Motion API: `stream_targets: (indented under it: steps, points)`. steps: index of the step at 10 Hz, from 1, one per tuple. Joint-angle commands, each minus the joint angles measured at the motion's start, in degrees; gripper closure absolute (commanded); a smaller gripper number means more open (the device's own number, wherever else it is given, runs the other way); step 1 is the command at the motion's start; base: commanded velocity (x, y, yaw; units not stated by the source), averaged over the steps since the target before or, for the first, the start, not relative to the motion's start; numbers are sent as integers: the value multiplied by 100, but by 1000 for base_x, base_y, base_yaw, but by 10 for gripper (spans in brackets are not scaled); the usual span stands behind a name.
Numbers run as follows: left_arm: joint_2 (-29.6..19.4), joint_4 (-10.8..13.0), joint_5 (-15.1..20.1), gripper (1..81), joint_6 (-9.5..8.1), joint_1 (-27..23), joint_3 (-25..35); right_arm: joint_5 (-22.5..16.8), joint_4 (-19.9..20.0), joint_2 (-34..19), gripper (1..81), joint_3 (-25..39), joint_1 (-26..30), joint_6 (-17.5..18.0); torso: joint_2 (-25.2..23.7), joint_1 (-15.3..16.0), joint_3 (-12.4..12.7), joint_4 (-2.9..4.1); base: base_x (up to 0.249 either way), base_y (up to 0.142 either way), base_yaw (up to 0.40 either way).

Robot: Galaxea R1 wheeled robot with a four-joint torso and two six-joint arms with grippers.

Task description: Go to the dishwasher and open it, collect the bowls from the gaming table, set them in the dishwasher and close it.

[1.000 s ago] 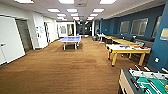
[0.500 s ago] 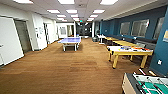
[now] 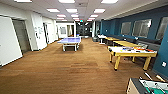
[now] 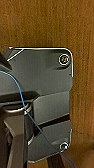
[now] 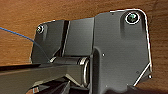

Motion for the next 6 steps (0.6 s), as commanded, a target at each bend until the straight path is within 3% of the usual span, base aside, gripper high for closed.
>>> stream_targets:
  steps: [1,6]
  points:
    - [-17,-11,235,10,6,-268,-3,-238,35,-100,10,-78,321,-13,0,-2,0,0,253,0,0]
    - [-17,-20,244,10,-3,-277,-3,-238,17,-83,10,-113,286,-5,-2,-5,2,0,253,0,0]
